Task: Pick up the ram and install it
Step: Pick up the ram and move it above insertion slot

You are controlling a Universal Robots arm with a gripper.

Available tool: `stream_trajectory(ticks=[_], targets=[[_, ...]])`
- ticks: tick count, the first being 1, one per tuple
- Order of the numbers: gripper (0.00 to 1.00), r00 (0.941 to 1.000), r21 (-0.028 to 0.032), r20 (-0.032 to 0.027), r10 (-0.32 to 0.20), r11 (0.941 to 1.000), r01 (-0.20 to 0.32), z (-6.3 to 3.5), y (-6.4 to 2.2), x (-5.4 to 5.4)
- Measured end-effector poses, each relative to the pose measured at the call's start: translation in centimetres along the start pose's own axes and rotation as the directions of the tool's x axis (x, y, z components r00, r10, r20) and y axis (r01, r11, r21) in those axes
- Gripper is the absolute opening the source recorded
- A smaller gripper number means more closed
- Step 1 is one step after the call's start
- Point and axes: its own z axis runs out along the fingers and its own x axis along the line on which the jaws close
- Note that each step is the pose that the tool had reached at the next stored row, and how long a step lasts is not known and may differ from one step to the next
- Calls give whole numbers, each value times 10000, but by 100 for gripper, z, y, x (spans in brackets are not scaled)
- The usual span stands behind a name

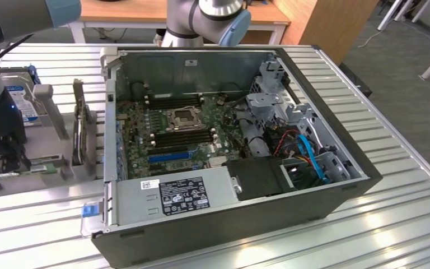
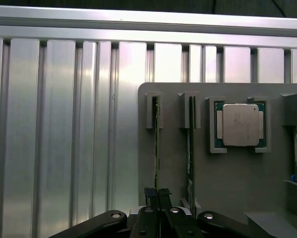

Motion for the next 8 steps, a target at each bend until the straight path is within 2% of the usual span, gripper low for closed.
stream_trajectory(ticks=[8], targets=[[11,10000,0,0,1,10000,-1,-56,-3,-2]])
